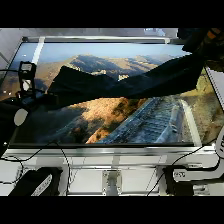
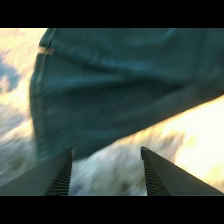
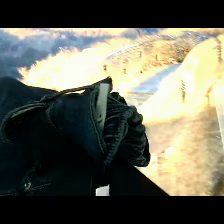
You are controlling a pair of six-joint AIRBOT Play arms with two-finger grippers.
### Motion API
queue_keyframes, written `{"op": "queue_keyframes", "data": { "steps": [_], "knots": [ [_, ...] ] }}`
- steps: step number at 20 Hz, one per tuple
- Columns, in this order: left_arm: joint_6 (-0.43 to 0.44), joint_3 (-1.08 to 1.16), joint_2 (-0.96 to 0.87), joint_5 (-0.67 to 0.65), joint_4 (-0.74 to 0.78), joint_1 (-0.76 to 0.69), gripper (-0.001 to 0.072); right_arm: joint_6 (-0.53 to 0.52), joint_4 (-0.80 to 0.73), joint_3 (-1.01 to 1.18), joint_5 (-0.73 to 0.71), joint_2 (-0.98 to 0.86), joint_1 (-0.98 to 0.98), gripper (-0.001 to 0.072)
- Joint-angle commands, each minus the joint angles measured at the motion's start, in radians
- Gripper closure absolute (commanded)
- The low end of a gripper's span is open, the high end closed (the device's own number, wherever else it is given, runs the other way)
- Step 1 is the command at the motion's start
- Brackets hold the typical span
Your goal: Fold the clothes and pants, and hang the long-sleeved shirts on hangers.
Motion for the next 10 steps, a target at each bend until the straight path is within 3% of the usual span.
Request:
{"op": "queue_keyframes", "data": {
  "steps": [1, 4, 5, 7, 10],
  "knots": [
    [0.288, 0.003, 0.0, -0.127, -0.007, -0.002, 0.0203, -0.002, -0.011, -0.027, 0.106, 0.085, -0.005, 0.0683],
    [0.53, 0.003, -0.023, -0.126, -0.11, -0.003, 0.0193, -0.001, -0.022, -0.05, 0.165, 0.121, -0.005, 0.0683],
    [0.636, 0.003, -0.045, -0.125, -0.161, -0.012, 0.0137, 0.001, -0.021, -0.054, 0.175, 0.127, -0.005, 0.0682],
    [0.786, 0.003, -0.105, -0.093, -0.183, -0.055, 0.0133, 0.007, -0.02, -0.054, 0.209, 0.132, -0.005, 0.0683],
    [0.936, 0.003, -0.248, 0.101, -0.183, -0.15, 0.0132, 0.007, -0.021, -0.054, 0.245, 0.132, -0.005, 0.0682]
  ]
}}
